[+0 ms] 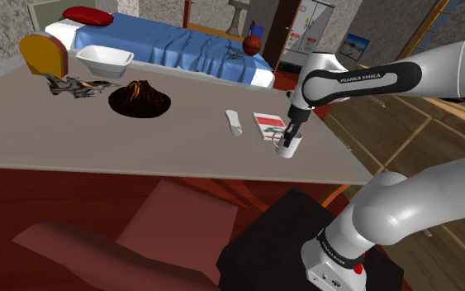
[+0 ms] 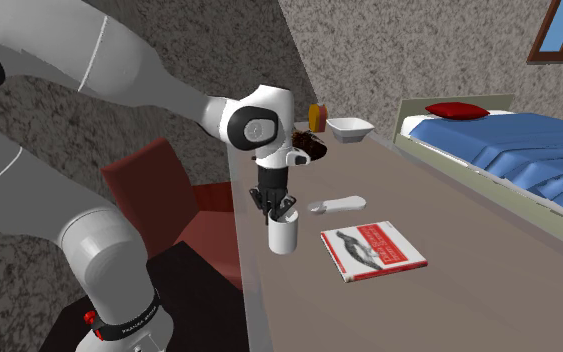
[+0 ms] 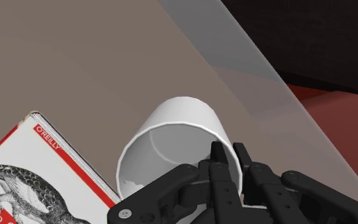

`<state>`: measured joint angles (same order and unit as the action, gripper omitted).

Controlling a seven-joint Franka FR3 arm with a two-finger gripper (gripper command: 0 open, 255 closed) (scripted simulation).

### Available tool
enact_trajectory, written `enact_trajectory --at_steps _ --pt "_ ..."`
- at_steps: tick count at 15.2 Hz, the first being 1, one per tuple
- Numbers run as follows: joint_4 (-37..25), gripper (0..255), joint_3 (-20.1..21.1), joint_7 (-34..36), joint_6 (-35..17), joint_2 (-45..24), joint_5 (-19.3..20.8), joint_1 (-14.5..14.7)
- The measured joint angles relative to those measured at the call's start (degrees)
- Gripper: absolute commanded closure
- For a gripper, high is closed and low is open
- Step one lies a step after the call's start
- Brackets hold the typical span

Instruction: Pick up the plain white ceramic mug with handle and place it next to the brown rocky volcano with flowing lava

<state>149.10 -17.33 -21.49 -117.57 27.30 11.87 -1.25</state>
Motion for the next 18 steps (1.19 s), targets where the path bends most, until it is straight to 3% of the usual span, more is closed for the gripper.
enact_trajectory --at_steps 18 --pt "-10.74 255 2.05 -0.49 15.16 4.44 -1.23 0.31"
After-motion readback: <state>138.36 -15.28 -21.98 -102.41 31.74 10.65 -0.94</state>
